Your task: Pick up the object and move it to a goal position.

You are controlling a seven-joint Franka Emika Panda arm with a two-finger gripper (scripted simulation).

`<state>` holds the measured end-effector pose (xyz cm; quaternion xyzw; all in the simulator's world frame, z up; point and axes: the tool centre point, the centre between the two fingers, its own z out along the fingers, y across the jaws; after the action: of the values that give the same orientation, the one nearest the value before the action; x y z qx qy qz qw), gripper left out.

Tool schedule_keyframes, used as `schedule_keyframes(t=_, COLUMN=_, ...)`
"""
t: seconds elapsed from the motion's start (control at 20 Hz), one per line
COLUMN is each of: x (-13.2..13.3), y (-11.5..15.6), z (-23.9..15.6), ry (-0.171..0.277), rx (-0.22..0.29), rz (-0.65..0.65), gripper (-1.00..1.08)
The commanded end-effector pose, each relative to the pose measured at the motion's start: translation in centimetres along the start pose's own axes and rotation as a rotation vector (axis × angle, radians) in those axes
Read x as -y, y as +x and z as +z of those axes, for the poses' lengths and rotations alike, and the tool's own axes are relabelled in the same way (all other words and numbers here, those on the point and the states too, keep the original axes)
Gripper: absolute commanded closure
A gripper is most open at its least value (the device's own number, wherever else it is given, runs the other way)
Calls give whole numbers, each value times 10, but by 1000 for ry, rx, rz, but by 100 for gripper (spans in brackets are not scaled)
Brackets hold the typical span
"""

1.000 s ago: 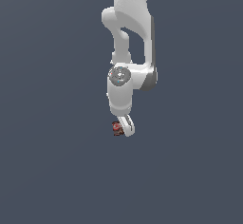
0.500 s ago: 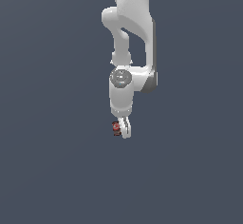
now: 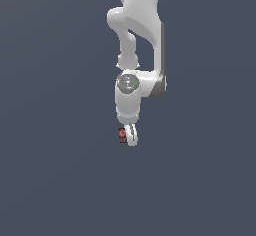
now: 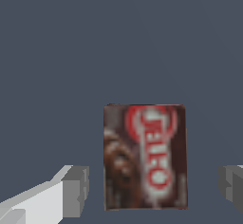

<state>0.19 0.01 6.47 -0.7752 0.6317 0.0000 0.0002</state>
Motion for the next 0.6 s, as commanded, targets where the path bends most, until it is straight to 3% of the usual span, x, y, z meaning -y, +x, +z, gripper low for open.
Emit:
schedule_keyframes(t=0.0, x=0, y=0, z=5, ry=-1, rx=0, rz=0, gripper=-92)
schedule_keyframes(t=0.55, x=-1, y=0, z=48, ry=-1, rx=0, rz=5, gripper=-92)
